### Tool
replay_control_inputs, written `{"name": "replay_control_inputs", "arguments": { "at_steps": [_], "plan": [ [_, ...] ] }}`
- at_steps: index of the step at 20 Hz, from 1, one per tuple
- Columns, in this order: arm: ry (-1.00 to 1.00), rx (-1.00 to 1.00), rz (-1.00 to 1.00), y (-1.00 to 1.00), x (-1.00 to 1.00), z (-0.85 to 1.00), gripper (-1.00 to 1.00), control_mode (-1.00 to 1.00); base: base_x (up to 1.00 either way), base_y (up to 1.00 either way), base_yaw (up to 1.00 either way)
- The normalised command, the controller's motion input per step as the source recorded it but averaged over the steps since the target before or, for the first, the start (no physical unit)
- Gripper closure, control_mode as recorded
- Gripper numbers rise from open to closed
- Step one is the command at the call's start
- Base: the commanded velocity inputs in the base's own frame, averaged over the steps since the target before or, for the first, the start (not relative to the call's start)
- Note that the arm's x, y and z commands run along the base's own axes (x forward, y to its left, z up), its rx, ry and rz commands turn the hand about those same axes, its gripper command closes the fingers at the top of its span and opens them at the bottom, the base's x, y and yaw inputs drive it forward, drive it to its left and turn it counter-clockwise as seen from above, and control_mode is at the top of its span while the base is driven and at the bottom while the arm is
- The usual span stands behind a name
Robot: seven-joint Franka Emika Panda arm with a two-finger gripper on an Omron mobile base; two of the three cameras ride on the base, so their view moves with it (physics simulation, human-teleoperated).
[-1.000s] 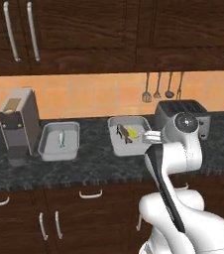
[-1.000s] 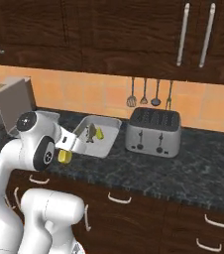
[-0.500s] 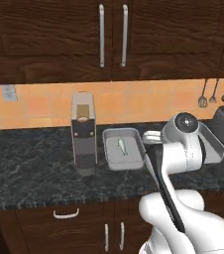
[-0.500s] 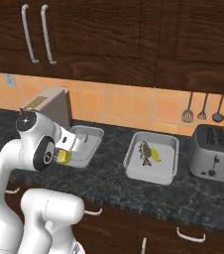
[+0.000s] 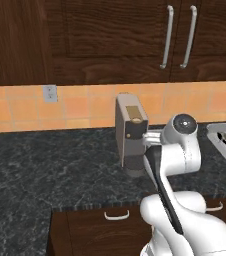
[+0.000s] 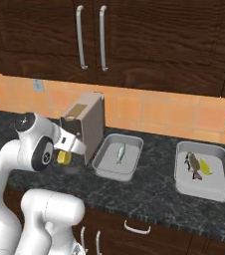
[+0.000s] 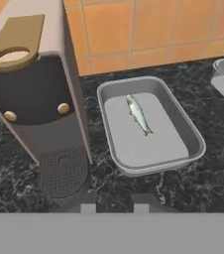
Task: Place one lemon wedge and one fish in each tupperware on the nearby counter, to pack two identical lunches.
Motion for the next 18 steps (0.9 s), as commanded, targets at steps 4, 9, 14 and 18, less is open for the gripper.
{"name": "replay_control_inputs", "arguments": {
  "at_steps": [4,9,14,18],
  "plan": [
    [0.04,0.00,0.04,-0.53,0.11,-0.27,1.00,-1.00,0.00,0.00,0.00],
    [0.06,0.00,0.07,-0.92,0.33,-0.14,1.00,-1.00,0.00,0.00,0.00],
    [0.13,0.00,0.05,-0.73,0.83,-0.22,1.00,-1.00,0.00,0.00,0.00],
    [0.15,0.00,0.06,-0.34,1.00,-0.47,1.00,-1.00,0.00,0.00,0.00]
  ]
}}
